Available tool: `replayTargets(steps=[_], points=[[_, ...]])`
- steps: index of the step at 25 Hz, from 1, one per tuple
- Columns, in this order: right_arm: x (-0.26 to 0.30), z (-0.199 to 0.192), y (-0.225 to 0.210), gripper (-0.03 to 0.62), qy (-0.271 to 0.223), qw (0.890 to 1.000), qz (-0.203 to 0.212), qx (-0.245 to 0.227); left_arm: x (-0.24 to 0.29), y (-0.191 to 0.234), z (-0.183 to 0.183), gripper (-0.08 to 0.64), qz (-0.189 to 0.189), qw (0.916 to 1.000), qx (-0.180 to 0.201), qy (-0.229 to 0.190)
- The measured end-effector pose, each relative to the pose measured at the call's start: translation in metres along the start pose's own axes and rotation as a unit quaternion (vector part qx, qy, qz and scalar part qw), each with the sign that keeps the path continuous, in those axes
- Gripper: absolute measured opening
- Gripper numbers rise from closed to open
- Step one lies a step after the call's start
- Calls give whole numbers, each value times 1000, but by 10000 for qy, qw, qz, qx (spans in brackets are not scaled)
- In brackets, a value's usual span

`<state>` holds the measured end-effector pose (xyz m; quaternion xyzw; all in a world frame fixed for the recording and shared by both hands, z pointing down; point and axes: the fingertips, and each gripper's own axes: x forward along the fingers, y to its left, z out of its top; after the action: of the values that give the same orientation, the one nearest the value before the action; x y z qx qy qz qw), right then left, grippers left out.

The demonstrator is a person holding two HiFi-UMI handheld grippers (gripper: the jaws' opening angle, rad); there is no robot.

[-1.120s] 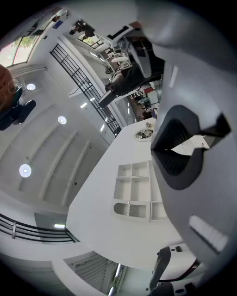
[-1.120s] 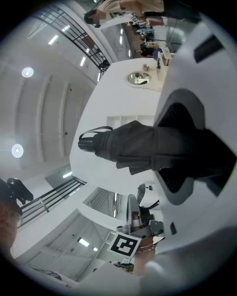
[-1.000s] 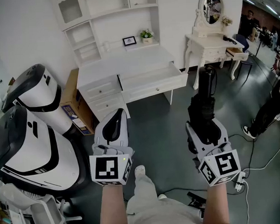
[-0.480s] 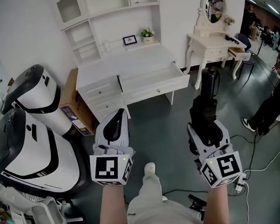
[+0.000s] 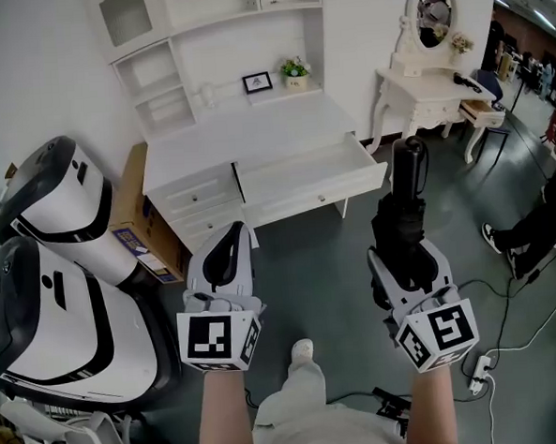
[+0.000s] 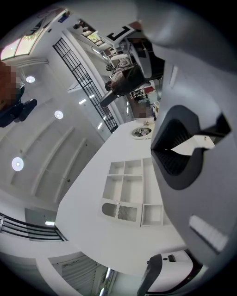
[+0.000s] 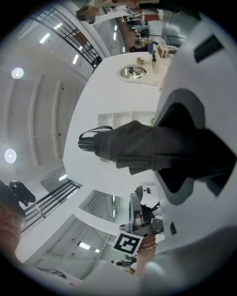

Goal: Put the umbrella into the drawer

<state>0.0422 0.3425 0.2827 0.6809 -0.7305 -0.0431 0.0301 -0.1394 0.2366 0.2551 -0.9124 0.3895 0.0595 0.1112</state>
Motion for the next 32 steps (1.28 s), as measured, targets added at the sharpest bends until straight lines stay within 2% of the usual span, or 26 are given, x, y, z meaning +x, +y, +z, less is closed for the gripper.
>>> replayTargets(steps=[14, 25, 32], points=[[184, -3, -30, 245, 150, 9997, 121, 124, 133, 115, -49, 8, 124, 9996, -243, 55], [244, -14, -46, 246, 310, 9995, 69, 51, 177, 157, -71, 8, 213, 9993, -315, 53], [281, -28, -62, 247, 444, 9988, 177, 60, 204, 170, -93, 8, 337, 9985, -379, 216]])
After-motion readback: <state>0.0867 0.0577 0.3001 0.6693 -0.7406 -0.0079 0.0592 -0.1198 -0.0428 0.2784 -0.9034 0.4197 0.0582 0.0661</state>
